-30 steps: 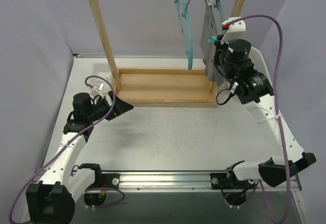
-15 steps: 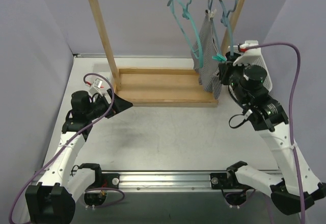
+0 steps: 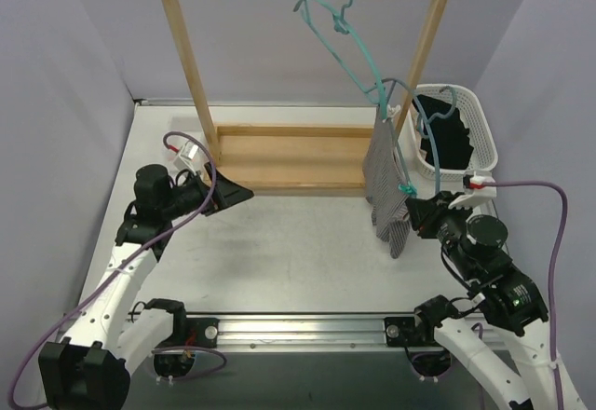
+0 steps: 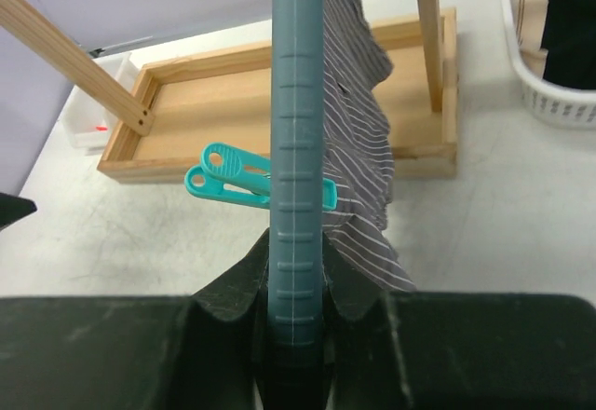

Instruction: Remove the underwear clipped to the hanger

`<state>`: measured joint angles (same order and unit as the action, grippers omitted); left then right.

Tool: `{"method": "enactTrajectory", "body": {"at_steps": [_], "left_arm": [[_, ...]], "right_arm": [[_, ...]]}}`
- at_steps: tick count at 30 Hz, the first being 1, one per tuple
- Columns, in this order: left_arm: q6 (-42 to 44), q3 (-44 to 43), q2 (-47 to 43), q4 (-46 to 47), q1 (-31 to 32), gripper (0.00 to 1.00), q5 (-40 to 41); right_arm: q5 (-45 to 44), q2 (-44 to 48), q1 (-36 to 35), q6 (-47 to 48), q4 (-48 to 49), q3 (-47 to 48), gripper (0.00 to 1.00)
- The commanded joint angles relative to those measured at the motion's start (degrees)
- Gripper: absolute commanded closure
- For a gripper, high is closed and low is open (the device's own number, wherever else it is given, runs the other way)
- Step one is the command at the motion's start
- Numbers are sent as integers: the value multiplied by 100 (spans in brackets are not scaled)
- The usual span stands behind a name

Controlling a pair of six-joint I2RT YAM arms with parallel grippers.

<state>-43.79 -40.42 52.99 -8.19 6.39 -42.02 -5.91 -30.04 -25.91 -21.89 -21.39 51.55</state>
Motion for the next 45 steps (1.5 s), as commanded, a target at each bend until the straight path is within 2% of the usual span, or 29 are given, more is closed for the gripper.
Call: {"method": "enactTrajectory", "body": {"at_steps": [1,4,10,16,18,22,24,28,31,36,41,45], "left_arm": [[-393,-18,-236,598,536,6,-18],[-709,96,-281,1000,1238,6,255],[-1333,290,26,1870,2207,6,932],[-1667,-35,1185,2916,3051,6,1240],[-1808,-149,1658,3199,3227,6,1293],[-1923,-649,2302,3639,3430,6,1442],[-1905,-861,2565,3631,3483,6,1486],[-1844,-1318,2936,3150,3641,6,1469],[-1984,-1328,3190,3165,3711,6,1311],[-2046,-1170,3332,3061,3834,6,1117],[-1905,-1073,3384,2735,3887,5,968],[-1861,-1038,3516,2699,3948,1,871]], "right_arm": [[327,402,-2,-640,117,-460,100],[521,560,-2,-948,126,-953,100],[503,552,-10,-1247,170,-1384,100],[512,167,-142,-1414,555,-1744,100],[364,8,-456,-1484,688,-1832,100],[-829,-553,-1564,-1722,873,-1851,100],[-1139,-765,-2099,-1854,934,-1807,100],[-1798,-1423,-2715,-1977,970,-1692,100],[-2273,-1802,-3102,-2047,961,-1569,100],[-2915,-2146,-3394,-2170,917,-1420,100],[-3135,-2225,-3447,-2162,908,-1376,100],[-3170,-2295,-3447,-2118,899,-1376,100]]}}
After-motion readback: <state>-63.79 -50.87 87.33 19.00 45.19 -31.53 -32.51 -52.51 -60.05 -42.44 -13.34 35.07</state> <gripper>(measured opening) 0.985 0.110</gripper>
